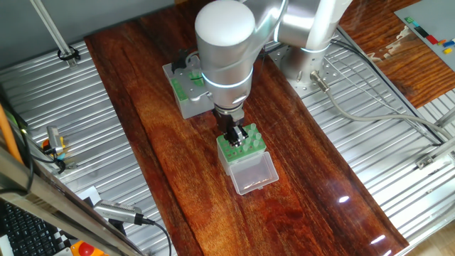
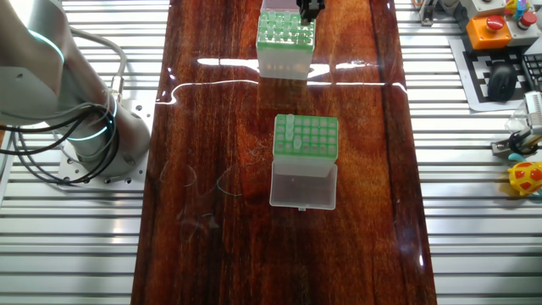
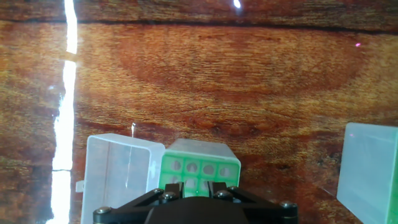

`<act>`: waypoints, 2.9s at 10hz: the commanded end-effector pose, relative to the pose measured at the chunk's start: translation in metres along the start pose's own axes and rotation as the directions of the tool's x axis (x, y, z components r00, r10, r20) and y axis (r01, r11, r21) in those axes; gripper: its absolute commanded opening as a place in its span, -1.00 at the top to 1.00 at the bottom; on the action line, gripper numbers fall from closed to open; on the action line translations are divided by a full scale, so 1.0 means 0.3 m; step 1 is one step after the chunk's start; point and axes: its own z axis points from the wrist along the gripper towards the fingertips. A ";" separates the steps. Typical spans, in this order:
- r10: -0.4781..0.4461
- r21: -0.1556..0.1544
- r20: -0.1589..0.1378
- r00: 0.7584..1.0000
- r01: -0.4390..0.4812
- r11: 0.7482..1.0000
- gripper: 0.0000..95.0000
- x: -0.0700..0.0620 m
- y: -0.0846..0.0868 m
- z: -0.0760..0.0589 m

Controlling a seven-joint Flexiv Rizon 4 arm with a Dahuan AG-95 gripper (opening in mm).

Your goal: Transfer all large pipette tips from one holder to another

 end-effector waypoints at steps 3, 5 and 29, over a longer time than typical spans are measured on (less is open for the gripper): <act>0.024 -0.013 0.007 1.000 -0.024 1.000 0.60 -0.001 0.010 0.011; 0.033 -0.012 0.008 0.999 -0.033 0.999 0.60 -0.002 0.020 0.028; 0.023 -0.009 0.017 1.000 -0.023 1.000 0.60 0.056 0.019 0.094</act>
